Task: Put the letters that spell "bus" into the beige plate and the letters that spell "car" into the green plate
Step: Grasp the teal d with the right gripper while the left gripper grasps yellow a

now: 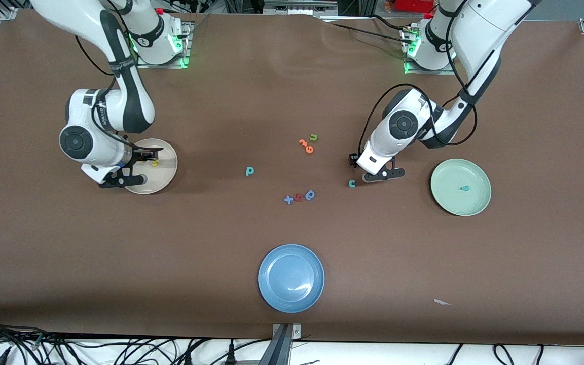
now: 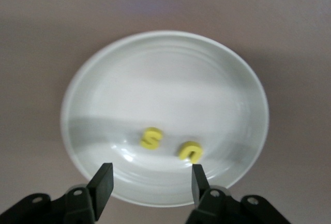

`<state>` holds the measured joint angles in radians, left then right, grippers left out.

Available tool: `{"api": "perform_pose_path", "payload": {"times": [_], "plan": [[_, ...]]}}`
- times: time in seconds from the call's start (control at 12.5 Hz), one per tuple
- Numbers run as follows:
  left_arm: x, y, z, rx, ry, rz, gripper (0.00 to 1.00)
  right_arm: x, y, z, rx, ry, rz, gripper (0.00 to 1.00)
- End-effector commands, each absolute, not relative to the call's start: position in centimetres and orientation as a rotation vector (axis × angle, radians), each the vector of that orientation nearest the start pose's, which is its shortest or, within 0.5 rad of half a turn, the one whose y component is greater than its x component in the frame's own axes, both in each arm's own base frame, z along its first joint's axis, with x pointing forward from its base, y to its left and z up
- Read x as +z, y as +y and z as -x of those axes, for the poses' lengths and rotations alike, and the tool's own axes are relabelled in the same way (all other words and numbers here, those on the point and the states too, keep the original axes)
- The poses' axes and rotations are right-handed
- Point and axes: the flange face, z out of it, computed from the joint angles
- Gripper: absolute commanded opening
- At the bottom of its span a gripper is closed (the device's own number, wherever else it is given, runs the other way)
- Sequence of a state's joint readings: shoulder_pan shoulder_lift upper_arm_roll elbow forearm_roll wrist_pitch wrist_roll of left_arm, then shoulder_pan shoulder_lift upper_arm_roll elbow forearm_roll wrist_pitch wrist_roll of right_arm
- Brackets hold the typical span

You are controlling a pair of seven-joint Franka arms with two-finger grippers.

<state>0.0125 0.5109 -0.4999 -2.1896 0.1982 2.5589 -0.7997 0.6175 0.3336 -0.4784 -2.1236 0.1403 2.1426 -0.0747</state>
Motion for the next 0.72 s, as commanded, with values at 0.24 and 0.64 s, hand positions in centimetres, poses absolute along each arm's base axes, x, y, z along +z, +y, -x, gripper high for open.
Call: {"api": "perform_pose_path", "payload": {"times": [0.24, 0.64], "plan": [[17.2, -27.4, -47.2, 0.231, -0.304, 3.141, 0.58, 28.4, 22.8, -53.4, 0.327, 0.07, 3.125, 0.66], [17.5, -27.5, -47.4, 0.227, -0.303, 3.14, 0.39, 24.6, 34.8, -51.1, 0.109, 0.042, 3.099, 0.54]]}}
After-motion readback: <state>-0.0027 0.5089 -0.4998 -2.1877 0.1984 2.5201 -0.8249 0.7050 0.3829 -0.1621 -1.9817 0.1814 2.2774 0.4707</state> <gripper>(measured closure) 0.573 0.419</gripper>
